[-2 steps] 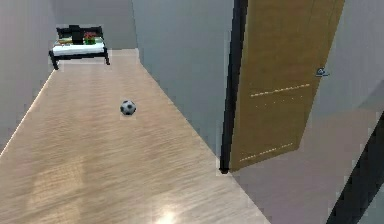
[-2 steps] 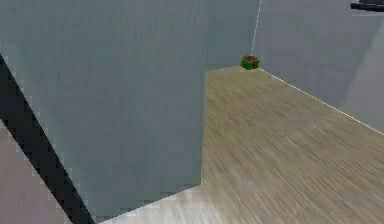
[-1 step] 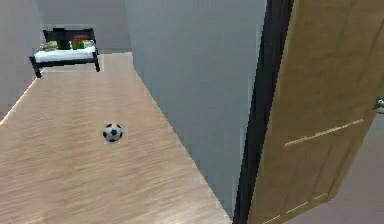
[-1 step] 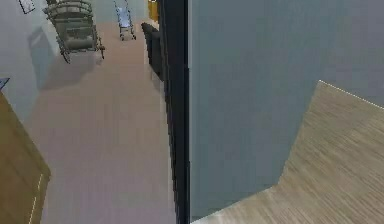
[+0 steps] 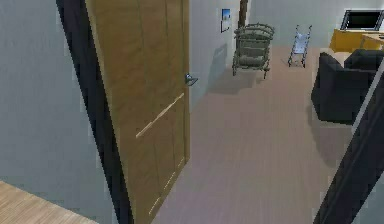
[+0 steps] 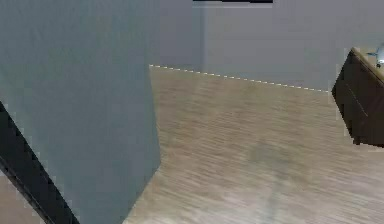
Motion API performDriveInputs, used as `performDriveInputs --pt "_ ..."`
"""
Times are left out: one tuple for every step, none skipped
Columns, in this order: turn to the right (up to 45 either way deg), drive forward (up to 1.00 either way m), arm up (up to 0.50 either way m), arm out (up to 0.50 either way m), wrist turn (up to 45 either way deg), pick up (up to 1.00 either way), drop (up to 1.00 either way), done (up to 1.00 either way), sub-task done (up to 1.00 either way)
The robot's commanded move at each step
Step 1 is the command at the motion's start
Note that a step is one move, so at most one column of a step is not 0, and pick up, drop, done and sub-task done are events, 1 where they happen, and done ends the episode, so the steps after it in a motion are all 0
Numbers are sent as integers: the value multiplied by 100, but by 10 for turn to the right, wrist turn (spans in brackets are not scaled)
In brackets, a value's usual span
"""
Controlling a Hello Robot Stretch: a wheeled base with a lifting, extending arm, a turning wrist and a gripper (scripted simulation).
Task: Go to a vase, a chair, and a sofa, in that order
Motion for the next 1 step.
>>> performDriveInputs --pt "180 0 0 0 0 0 0 0 0"
